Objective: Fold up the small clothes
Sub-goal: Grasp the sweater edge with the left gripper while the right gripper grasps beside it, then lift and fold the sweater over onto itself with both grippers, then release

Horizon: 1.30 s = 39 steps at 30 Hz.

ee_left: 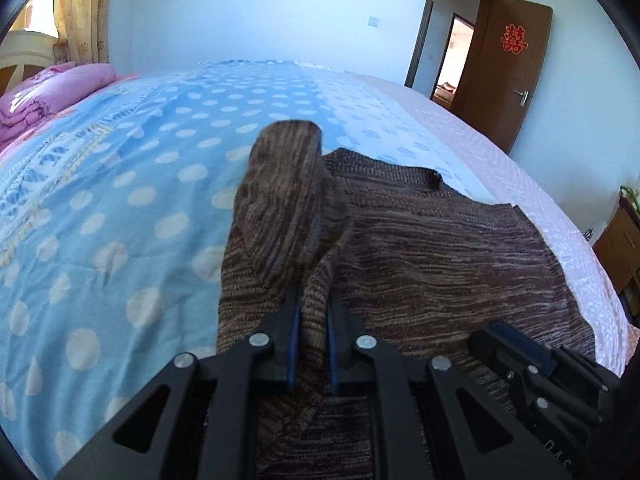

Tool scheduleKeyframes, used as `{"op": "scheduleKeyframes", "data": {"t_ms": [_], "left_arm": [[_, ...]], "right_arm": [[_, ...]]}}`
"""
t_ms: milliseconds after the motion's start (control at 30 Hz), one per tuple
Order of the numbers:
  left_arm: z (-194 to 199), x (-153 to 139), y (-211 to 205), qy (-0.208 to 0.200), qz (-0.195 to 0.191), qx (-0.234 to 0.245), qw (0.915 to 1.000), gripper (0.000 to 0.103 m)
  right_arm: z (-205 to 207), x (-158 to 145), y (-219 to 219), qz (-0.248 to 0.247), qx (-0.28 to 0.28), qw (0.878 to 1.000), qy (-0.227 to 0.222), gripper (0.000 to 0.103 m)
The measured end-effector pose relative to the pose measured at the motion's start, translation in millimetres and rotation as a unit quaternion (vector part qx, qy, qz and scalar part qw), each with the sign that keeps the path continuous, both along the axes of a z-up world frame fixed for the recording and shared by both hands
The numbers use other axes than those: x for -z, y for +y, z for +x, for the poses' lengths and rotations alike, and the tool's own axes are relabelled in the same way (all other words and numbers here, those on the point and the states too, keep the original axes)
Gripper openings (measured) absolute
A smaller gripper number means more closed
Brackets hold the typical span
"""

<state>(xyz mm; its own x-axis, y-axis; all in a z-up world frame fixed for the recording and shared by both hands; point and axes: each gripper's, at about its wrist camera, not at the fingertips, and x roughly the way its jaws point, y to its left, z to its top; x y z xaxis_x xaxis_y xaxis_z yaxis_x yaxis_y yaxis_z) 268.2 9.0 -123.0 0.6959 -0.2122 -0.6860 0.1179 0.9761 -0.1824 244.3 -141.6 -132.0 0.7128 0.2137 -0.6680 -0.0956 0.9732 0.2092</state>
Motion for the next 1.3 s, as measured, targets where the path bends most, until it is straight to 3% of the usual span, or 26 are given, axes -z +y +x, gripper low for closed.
{"op": "scheduleKeyframes", "data": {"t_ms": [100, 200, 233, 367, 433, 633, 733, 867, 967, 1000, 1033, 1067, 1300], "left_arm": [[0.3, -0.3, 2.3, 0.000, -0.008, 0.000, 1.0000, 0.012], [1.3, -0.4, 3.5, -0.001, -0.014, 0.001, 0.9999, 0.012], [1.1, 0.8, 2.8, -0.001, -0.023, 0.001, 0.9997, 0.012], [-0.8, 1.3, 7.8, -0.002, -0.046, 0.000, 0.9989, 0.012], [-0.7, 1.2, 7.7, -0.002, -0.049, -0.001, 0.9988, 0.012], [-0.5, 2.0, 11.2, -0.002, -0.063, 0.000, 0.9980, 0.012], [-0.3, 2.7, 13.9, 0.000, -0.075, 0.001, 0.9972, 0.012], [0.2, 3.3, 15.3, 0.001, -0.084, 0.002, 0.9965, 0.012], [-0.1, 3.5, 16.0, 0.001, -0.090, 0.002, 0.9960, 0.012], [0.3, 3.9, 17.0, 0.001, -0.090, 0.003, 0.9960, 0.012], [0.2, 3.7, 16.7, 0.001, -0.090, 0.003, 0.9960, 0.012], [0.1, 3.6, 16.5, 0.002, -0.090, 0.003, 0.9959, 0.012], [-2.0, 0.6, 17.8, -0.002, -0.090, 0.004, 0.9959, 0.010]], "right_arm": [[0.4, 0.0, 0.5, 0.000, -0.002, 1.000, 0.001, 0.023], [2.8, -4.5, -1.6, 0.022, -0.019, 1.000, 0.006, 0.038], [5.6, -8.6, -4.0, 0.038, -0.024, 0.999, 0.006, 0.042], [33.0, -30.1, -12.8, 0.131, -0.052, 0.990, 0.006, 0.043], [61.0, -32.4, -8.9, 0.181, -0.076, 0.980, 0.032, 0.058], [124.3, -10.8, 27.3, 0.240, -0.114, 0.958, 0.110, 0.060], [143.8, 2.6, 47.1, 0.238, -0.121, 0.952, 0.149, 0.060], [157.6, 4.9, 62.4, 0.249, -0.135, 0.947, 0.149, 0.060], [159.2, 0.4, 69.0, 0.229, -0.134, 0.955, 0.130, 0.060], [159.4, 0.1, 73.6, 0.207, -0.134, 0.961, 0.127, 0.052], [160.2, 1.1, 75.9, 0.183, -0.137, 0.965, 0.128, 0.024], [160.5, 1.9, 80.0, 0.162, -0.141, 0.968, 0.130, 0.011], [143.8, -16.6, 75.4, 0.095, -0.129, 0.984, 0.078, 0.007]]}}
